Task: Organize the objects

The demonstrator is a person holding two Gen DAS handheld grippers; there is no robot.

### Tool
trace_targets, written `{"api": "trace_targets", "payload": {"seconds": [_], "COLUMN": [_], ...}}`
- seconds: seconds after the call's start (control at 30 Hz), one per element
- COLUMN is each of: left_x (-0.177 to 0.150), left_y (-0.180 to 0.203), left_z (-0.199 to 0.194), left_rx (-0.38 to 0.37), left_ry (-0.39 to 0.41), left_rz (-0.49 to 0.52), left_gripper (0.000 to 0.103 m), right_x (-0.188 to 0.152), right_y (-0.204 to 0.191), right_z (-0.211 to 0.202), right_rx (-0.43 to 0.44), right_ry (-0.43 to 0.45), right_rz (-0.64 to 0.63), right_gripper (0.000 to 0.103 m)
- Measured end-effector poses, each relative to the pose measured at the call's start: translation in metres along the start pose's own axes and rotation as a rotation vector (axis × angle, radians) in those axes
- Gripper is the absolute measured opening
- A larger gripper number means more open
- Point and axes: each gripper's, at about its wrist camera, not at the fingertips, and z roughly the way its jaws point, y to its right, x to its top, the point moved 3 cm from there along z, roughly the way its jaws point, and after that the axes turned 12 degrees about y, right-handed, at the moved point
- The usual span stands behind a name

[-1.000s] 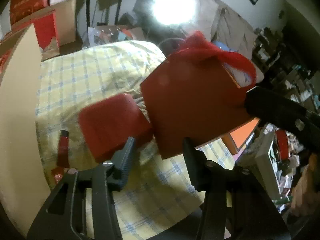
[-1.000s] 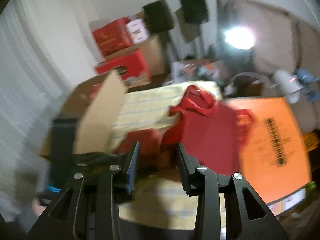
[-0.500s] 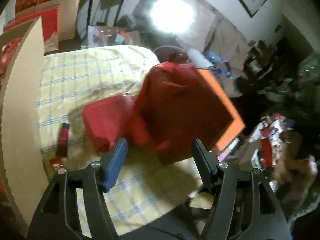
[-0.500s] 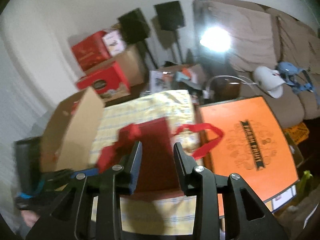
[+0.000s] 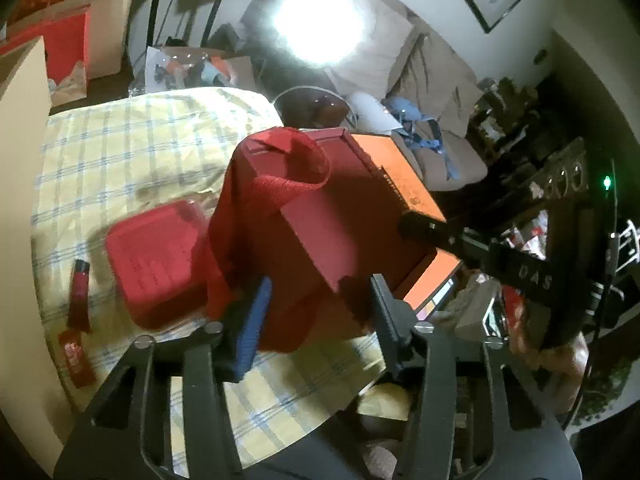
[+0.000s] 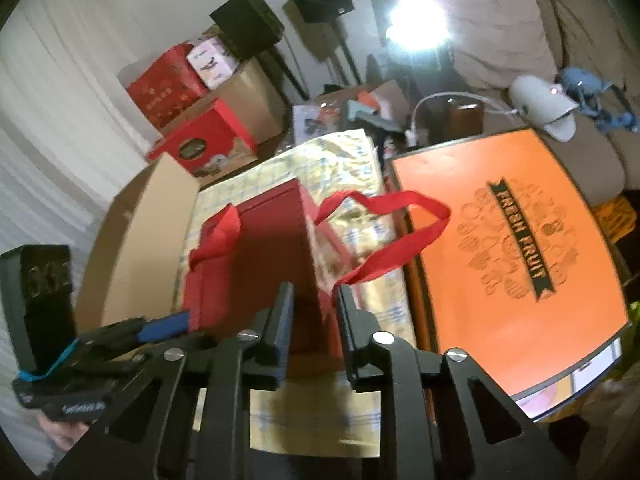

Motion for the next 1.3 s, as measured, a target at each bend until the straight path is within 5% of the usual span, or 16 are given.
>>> {"api": "trace_targets", "payload": {"seconds": [0.67, 0.83, 0.97, 1.3], "left_x": [0.048, 0.045, 0.041, 0.017], "left_y": [0.003, -0.008, -0.02, -0.027], "left_z": [0.033, 0.015, -0.019, -0.047], "left_rx": [0.093, 0.147, 0.151, 0.071], "left_ry": [-0.036, 0.021, 0.102, 0.077], "left_rz": [0.094, 0.066, 0.015, -0.074], "left_gripper": [0.042, 0.053, 0.072, 0.073], "right_x": [-0.044, -0.029, 0.0, 0.037], "right_y": [-0.061, -0.048, -0.028, -0.007], "right_z": [-0.015, -0.03, -0.04, -0.001], "right_rx": [0.047, 0.05, -0.007, -0.051], "right_ry": [-0.038, 0.0, 0.067, 0.051], "right_rz": [-0.146, -0.102, -0.087, -0.125], "right_gripper": [0.021, 0.023, 0.029, 0.035]}}
